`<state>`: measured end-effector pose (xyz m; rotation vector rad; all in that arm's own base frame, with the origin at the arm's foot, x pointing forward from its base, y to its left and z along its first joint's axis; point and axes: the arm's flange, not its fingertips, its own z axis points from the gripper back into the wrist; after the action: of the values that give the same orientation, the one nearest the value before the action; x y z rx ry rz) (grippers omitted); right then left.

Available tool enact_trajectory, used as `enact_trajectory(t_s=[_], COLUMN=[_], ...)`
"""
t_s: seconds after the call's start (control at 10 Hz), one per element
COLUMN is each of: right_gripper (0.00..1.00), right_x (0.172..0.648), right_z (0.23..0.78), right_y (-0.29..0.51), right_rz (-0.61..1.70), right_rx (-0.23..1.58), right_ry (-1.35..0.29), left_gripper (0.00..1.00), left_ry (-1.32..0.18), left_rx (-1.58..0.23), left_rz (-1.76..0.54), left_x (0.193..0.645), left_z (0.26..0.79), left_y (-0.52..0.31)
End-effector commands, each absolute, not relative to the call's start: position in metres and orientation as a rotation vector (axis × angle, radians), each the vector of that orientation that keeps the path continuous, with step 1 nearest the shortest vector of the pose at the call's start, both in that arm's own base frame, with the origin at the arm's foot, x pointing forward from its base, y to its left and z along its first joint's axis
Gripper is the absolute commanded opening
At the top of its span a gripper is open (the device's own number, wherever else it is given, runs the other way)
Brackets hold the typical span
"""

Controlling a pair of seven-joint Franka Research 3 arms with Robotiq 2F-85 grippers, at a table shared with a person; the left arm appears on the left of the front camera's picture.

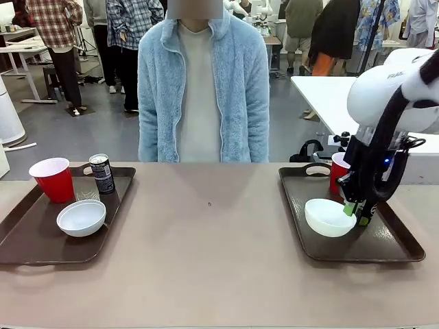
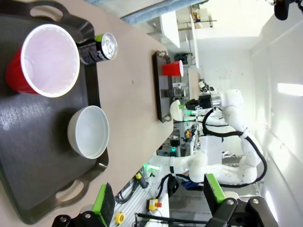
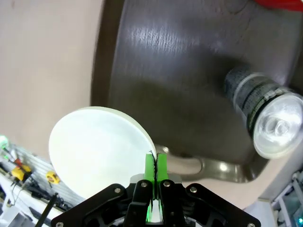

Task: Prepare tableware on both trays.
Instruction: Pick up a Picnic Bowl from the table and place it on a Handle tray.

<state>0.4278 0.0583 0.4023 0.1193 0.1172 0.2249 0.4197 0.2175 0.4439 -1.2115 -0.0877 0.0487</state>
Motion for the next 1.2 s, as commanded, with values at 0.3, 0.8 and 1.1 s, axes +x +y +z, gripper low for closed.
enact_trajectory(t_s=[0.3,0.8,1.1], right_gripper=[0.02,0.62,1.00], right_x=[0.462,0.458,0.441], right_z=[0.374,0.372,0.393], right_y=[0.054,0.060,0.063], right_rz=[0.138,0.189,0.218], right_rx=[0.029,0.023,0.016], right_ry=[0.106,0.121,0.088], left_gripper=[1.00,1.00,1.00], left_ry=[-0.089,-0.089,-0.089], left_rx=[-1.218,-1.218,-1.218], left_rz=[0.045,0.045,0.045], left_x=[0.418,0.418,0.418], left_z=[0.446,0.446,0.446], left_y=[0.218,0.218,0.218])
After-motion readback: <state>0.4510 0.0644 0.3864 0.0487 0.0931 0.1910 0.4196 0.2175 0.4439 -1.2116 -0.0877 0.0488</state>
